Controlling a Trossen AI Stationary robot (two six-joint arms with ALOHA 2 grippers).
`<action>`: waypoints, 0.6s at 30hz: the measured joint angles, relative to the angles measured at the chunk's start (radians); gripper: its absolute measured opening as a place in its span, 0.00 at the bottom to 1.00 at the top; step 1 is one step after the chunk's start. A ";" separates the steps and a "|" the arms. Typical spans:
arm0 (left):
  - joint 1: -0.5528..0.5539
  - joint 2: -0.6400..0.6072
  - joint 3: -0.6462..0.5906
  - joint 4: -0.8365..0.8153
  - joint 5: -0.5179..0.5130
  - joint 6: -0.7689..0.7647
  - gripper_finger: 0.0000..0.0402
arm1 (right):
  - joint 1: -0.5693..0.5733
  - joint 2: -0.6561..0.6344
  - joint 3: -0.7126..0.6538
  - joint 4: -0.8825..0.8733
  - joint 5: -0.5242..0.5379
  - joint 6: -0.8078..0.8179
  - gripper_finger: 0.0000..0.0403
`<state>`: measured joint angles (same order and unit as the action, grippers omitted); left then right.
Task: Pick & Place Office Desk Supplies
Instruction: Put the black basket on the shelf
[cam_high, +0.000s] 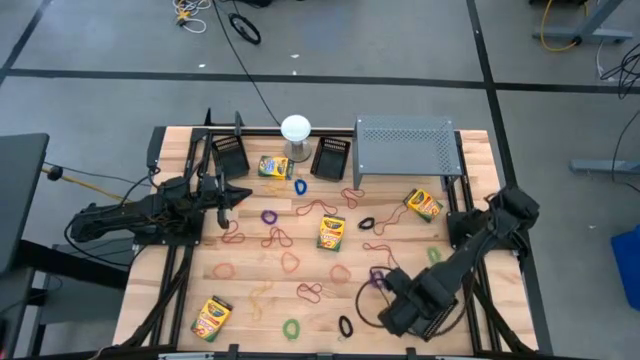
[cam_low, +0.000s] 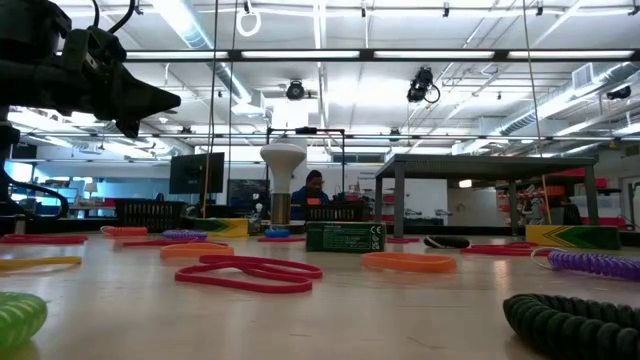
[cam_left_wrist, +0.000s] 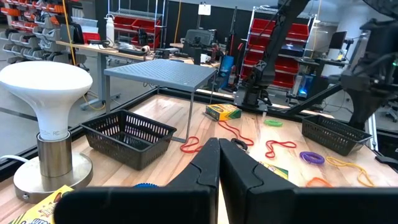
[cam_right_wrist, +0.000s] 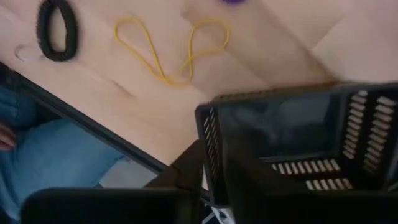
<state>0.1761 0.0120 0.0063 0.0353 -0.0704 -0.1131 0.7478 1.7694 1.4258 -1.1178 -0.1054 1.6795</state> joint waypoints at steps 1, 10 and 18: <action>0.000 0.000 0.000 0.000 0.000 0.000 0.02 | 0.010 0.007 0.000 -0.001 -0.001 0.013 0.22; 0.000 0.000 0.000 0.000 0.000 0.000 0.02 | 0.045 0.097 0.000 0.075 -0.067 -0.001 0.40; 0.000 0.000 0.000 0.000 0.000 0.000 0.02 | 0.041 0.144 -0.002 0.093 -0.104 -0.020 0.43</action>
<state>0.1761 0.0120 0.0063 0.0357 -0.0704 -0.1131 0.7883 1.9137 1.4242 -1.0251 -0.2096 1.6596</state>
